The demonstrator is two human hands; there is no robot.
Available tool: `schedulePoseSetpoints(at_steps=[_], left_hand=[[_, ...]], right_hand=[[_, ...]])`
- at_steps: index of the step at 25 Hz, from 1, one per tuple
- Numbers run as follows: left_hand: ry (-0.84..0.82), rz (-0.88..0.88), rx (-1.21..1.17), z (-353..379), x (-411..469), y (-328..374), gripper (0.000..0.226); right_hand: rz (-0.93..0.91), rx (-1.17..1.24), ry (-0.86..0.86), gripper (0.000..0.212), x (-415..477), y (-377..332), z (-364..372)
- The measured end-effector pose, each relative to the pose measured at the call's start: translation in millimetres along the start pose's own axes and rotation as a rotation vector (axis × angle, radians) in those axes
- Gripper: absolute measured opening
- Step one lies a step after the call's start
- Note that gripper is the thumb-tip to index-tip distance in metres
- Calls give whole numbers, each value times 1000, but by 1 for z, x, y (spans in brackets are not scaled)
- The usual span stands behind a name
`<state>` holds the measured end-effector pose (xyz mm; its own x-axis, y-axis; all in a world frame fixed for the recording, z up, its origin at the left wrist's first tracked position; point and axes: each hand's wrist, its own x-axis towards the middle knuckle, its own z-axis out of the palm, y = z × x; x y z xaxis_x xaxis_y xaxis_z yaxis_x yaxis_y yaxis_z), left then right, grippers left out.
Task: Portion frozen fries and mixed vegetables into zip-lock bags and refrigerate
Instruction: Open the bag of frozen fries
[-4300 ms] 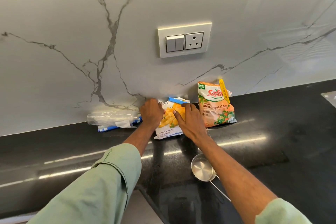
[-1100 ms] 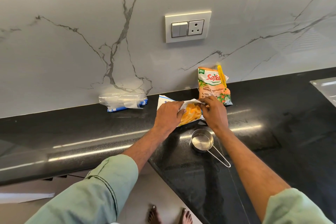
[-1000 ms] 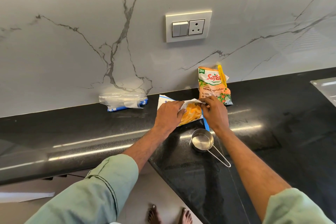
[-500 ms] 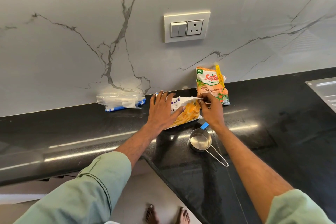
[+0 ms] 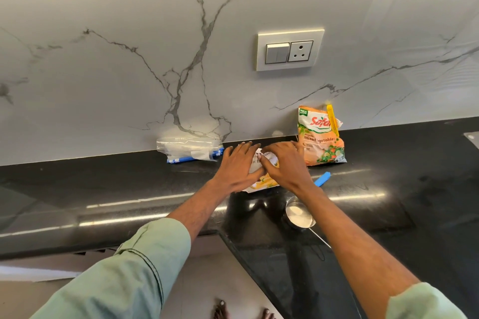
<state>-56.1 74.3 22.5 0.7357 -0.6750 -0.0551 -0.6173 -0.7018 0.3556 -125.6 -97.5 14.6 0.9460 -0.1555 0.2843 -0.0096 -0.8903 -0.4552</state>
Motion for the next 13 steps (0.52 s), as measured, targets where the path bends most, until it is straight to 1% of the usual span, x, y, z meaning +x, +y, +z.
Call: schedulePoseSetpoints(at_steps=[2,5,7,9,11,13], left_hand=[[71,3,-43,-8,-7,-22,69],[195,-108,-102,-18,-15,-60,56],[214,-186,-30,-19,-16,-81,51],[244,-220,20,-15,-12,-96,46],[283,-188,38,-13,-9,-98,47],[269,-112,29,-13,-5,-87,59]], right_hand=[[1,-38,-24,44,3,3,4],[-51,-84,-103,57,5,12,4],[-61,-92,-144,55,7,15,3],[-60,-85,-146,45,9,13,3],[-40,-65,-137,39,10,10,2],[-22,-44,-134,36,9,9,2]])
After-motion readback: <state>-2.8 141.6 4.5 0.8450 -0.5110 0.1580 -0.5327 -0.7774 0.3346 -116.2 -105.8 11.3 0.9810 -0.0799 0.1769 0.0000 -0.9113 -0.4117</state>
